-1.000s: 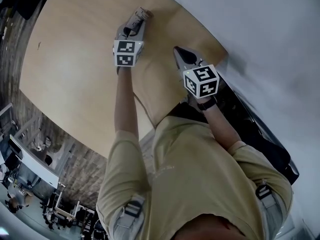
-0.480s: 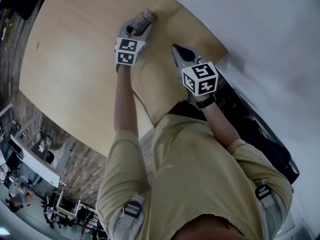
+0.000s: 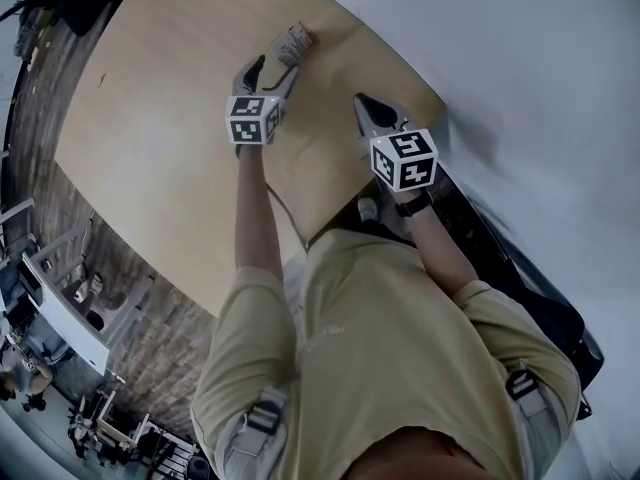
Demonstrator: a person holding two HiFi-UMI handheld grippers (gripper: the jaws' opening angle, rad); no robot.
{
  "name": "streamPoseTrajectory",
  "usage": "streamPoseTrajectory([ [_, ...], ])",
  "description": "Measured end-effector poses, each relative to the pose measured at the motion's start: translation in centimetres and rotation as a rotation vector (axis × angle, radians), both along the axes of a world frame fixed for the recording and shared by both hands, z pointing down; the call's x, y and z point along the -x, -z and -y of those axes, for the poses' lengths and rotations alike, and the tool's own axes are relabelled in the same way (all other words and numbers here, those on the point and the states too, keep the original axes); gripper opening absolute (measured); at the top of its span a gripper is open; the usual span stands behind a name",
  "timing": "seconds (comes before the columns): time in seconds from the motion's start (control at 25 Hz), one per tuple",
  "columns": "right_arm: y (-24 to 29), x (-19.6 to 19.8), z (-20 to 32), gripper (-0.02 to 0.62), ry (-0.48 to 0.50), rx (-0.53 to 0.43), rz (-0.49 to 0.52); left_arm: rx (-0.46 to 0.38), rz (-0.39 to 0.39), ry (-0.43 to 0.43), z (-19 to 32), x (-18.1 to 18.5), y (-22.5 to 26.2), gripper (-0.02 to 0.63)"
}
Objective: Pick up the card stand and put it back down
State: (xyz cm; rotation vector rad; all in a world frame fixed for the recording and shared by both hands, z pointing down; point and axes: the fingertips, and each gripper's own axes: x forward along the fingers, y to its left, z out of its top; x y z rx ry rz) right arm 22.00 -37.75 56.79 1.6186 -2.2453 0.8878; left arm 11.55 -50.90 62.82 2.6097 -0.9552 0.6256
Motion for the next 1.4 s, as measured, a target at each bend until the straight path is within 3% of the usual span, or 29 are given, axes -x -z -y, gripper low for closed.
streamPoseTrajectory([
  [0.28,5.8,0.6,-5.6,0.005,0.017,-0.110,0.017,-0.036,-0.132,0.121,-7.6,2.3,7.7,0.336],
  [0.4,7.7,1.7,-9.2,0.005,0.048,-0.158,0.025,-0.062,-0.209,0.132,-12.6,3.0,11.4,0.407],
  [0.52,9.1,2.8,-13.1,0.005,0.075,-0.187,0.027,-0.099,-0.185,0.155,-17.8,4.3,13.7,0.411],
  [0.76,11.9,4.9,-19.1,0.005,0.136,-0.263,0.021,-0.232,-0.173,0.316,-27.0,8.1,18.8,0.227],
  [1.0,17.0,8.9,-22.9,0.005,0.244,-0.407,0.089,-0.410,-0.320,0.502,-33.7,13.2,26.1,0.005],
  [1.16,18.3,12.9,-25.0,0.005,0.325,-0.464,0.049,-0.462,-0.362,0.572,-37.0,17.0,28.4,0.003],
  [1.4,20.0,18.1,-26.5,0.005,0.407,-0.520,0.022,-0.521,-0.278,0.617,-41.0,21.2,29.6,0.003],
])
